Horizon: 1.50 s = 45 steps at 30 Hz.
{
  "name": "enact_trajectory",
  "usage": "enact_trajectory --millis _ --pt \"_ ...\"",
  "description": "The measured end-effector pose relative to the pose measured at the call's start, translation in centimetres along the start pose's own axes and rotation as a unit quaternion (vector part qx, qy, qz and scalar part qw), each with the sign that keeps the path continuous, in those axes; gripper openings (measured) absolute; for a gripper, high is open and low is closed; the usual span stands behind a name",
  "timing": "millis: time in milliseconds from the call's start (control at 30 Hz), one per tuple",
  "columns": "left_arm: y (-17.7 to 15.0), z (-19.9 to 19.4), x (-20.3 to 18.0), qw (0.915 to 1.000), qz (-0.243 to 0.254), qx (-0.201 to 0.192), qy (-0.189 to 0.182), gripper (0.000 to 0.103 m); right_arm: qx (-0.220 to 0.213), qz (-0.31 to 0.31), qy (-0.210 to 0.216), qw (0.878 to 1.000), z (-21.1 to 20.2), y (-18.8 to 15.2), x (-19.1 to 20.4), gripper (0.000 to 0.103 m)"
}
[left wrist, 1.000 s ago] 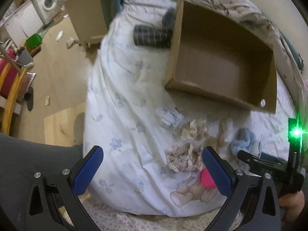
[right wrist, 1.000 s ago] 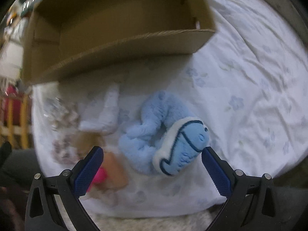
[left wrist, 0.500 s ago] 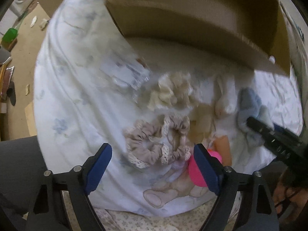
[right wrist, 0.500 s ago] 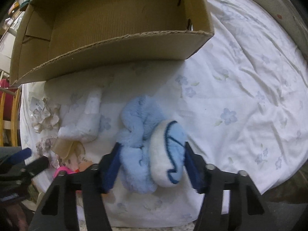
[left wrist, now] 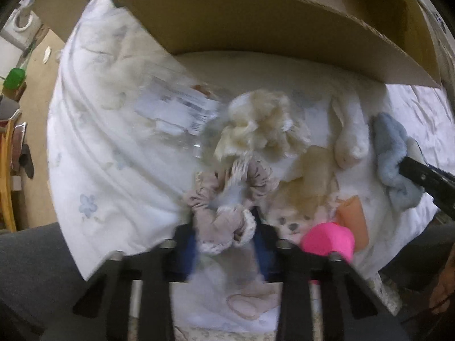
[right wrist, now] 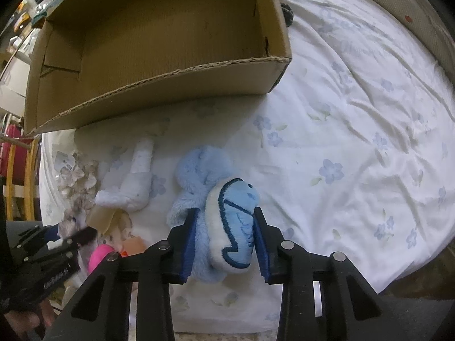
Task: Organize soft objects
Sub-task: 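Grasp the beige lace scrunchie with the left tool while the right tool grasps the light blue scrunchie, then carry both scrunchies over the cardboard box with both tools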
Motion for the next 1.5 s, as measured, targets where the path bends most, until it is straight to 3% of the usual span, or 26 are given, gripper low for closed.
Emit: enact_trajectory --millis 67,133,400,767,1133,1500 --pt "0.1 -0.3 0.7 0.9997 -0.019 -0.002 -0.013 0.009 0.001 0.004 0.008 1.0 -0.9 -0.6 -0.3 0.036" --pt "0.1 -1.0 1.4 0.9995 -0.028 -0.005 -0.015 0.008 -0.001 0.008 0.02 1.0 -1.6 -0.9 -0.7 0.035" --pt "-0.5 -3.8 3.8 0.9984 -0.045 -0.028 -0.019 0.008 -0.024 0.01 0.047 0.999 -4.6 -1.5 -0.8 0.034" --pt "-3.8 -7.9 4.1 0.9944 -0.073 -0.075 -0.017 0.008 -0.106 0.011 0.069 0.992 -9.2 -0.6 0.5 0.034" --pt "-0.6 -15.8 2.9 0.9871 -0.038 -0.154 -0.02 0.008 -0.162 -0.012 0.095 0.982 -14.8 0.1 1.6 0.034" --pt "6.0 -19.0 2.6 0.9796 -0.016 -0.2 -0.01 0.008 -0.215 -0.036 0.107 0.97 -18.3 5.6 2.9 0.034"
Point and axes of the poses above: each gripper's, at about its wrist camera, not at the fingertips, and z roughly the way its jaws point, x to its left, y to its top, the point moved 10 cm from there along z, roughly the way its jaws point, and after that the axes turned 2 degrees about -y, right-handed, at the moved point
